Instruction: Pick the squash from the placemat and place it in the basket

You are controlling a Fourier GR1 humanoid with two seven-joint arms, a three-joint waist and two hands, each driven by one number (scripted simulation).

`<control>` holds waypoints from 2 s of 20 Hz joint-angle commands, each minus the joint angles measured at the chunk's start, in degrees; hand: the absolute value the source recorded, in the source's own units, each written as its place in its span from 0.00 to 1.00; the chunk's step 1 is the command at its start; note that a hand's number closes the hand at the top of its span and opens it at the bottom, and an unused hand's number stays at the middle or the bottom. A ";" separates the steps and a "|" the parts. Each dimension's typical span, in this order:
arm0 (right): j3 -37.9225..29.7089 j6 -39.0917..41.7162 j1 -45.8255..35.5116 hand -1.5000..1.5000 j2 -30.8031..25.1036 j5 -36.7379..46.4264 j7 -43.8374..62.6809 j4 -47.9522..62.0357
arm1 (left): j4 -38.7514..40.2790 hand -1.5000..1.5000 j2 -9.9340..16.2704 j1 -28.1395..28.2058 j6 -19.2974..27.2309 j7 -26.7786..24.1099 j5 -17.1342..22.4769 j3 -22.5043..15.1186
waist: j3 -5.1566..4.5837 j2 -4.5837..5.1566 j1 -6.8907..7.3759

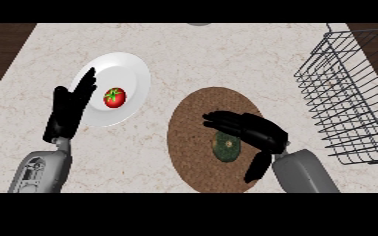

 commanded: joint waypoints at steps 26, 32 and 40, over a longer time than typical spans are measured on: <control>0.85 -12.34 -6.70 1.00 8.44 30.83 52.06 1.73 | -0.75 0.50 -0.98 -0.08 -0.12 0.79 -1.79 0.78 | -0.19 -0.36 -0.30; 5.21 -13.08 -6.30 1.00 8.56 10.10 65.75 -12.13 | 0.37 0.50 0.10 -1.30 -1.40 0.27 -0.34 2.39 | -0.02 -0.14 0.02; 6.95 -19.19 -11.94 1.00 8.59 0.22 83.71 -35.16 | -1.58 0.50 0.46 -0.01 -1.72 2.21 -0.69 1.93 | -0.03 -0.49 -0.17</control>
